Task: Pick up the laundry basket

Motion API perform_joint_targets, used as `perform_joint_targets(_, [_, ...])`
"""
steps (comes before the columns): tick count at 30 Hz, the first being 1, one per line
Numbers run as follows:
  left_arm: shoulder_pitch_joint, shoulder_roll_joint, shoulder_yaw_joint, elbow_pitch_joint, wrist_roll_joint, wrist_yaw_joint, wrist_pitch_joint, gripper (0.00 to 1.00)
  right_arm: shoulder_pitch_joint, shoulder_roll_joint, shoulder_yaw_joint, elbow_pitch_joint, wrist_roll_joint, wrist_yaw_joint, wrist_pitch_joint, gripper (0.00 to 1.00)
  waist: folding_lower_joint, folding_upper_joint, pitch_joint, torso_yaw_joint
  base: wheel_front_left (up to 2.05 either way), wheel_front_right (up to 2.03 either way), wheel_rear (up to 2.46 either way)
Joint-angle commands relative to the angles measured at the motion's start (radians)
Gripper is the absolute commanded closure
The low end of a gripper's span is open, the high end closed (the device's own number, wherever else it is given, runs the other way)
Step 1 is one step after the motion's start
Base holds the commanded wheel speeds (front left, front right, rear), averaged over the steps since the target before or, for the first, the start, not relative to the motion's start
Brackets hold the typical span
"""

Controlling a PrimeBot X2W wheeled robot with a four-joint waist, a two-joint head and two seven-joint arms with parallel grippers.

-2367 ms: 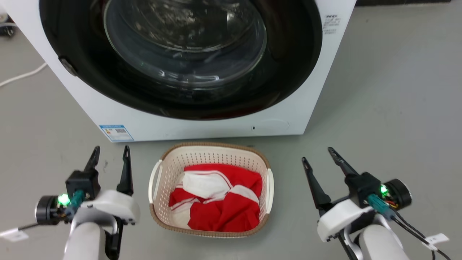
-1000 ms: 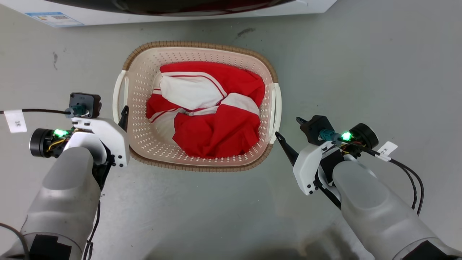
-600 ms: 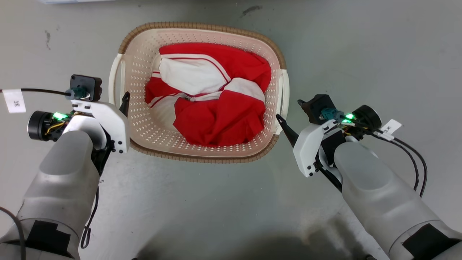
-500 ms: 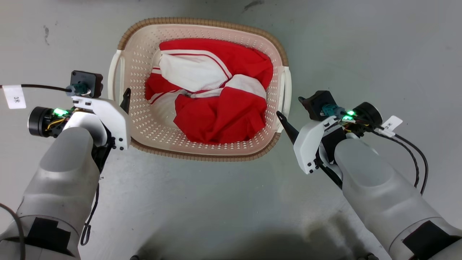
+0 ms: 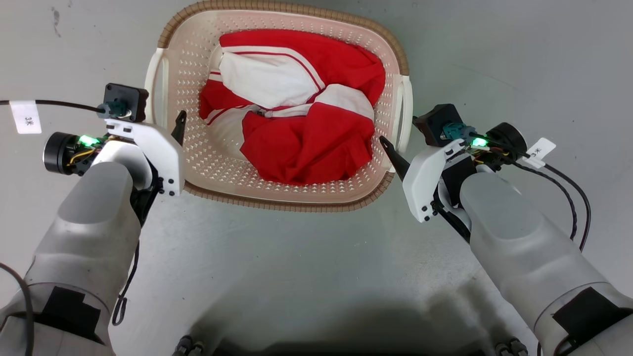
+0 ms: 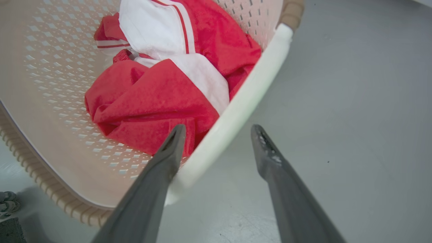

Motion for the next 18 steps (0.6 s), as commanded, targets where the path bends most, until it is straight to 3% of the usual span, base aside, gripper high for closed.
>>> perform_joint_targets(1, [-0.016,-0.003,-0.011,0.004,-0.010,-0.001,-0.001,0.00,-0.015,-0.002,0.002,0.009,0.006,-0.001,0.005,0.00,-0.0001,0.0000,0.006,0.000,0.00,0.00,0.00])
perform_joint_targets(2, [-0.017,-0.003,-0.018,0.005,-0.015,-0.001,0.001,0.00,-0.016,-0.002,0.003,0.011,0.008,-0.001,0.006,0.00,-0.0001,0.0000,0.008,0.001,0.00,0.00,0.00])
perform_joint_targets(3, [-0.018,-0.005,-0.026,0.006,-0.019,-0.001,0.005,0.00,-0.017,-0.002,0.003,0.012,0.009,-0.001,0.007,0.11,-0.0001,0.0000,0.009,0.001,0.00,0.00,0.00])
perform_joint_targets(4, [-0.021,-0.004,-0.033,0.006,-0.022,-0.001,0.006,0.35,-0.019,-0.002,0.003,0.014,0.012,-0.001,0.008,0.76,-0.0001,0.0000,0.010,0.001,0.00,0.00,0.00])
perform_joint_targets(5, [-0.025,-0.002,-0.041,0.006,-0.025,-0.001,0.002,1.00,-0.020,-0.002,0.004,0.017,0.013,-0.001,0.010,1.00,-0.0001,0.0000,0.011,0.002,0.00,0.00,0.00])
perform_joint_targets(18, [0.002,-0.007,-0.119,0.012,-0.095,0.000,0.022,1.00,-0.005,-0.004,0.029,0.025,0.034,0.001,0.025,1.00,-0.0001,0.0000,-0.036,0.004,0.00,0.00,0.00])
